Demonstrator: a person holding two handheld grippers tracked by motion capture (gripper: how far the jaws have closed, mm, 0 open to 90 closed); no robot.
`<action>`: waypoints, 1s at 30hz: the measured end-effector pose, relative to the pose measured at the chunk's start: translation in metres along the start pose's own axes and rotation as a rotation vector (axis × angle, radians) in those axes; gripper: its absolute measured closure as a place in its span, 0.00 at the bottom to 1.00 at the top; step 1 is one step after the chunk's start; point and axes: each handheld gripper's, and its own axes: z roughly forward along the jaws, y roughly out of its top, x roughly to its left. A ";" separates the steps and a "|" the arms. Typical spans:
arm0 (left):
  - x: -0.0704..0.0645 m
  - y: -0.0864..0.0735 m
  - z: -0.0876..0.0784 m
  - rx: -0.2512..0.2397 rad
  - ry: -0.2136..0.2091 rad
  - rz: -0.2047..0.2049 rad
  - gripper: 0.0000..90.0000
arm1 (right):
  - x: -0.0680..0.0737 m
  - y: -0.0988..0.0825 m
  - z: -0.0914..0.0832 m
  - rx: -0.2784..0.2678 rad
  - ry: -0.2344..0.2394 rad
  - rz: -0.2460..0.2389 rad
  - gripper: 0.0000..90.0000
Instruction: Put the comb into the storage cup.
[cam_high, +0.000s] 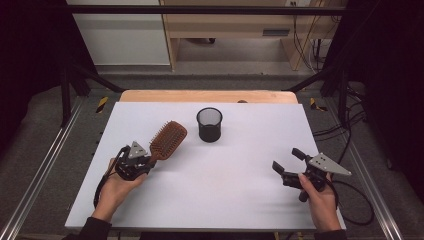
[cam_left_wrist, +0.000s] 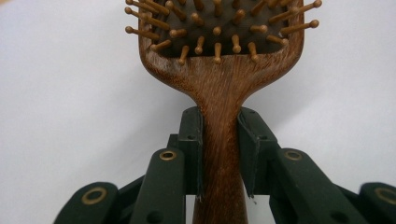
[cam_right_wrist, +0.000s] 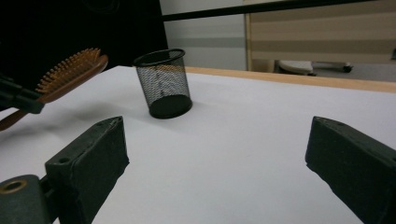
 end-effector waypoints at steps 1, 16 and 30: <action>-0.002 0.001 -0.001 -0.013 0.024 0.018 0.81 | 0.002 0.000 0.001 0.006 0.008 0.004 0.06; -0.020 -0.003 -0.006 -0.124 0.023 0.005 0.81 | 0.032 0.003 0.019 0.029 0.103 0.049 0.06; -0.037 0.002 -0.007 -0.145 -0.013 0.038 0.81 | 0.059 -0.001 0.042 0.115 0.102 0.071 0.06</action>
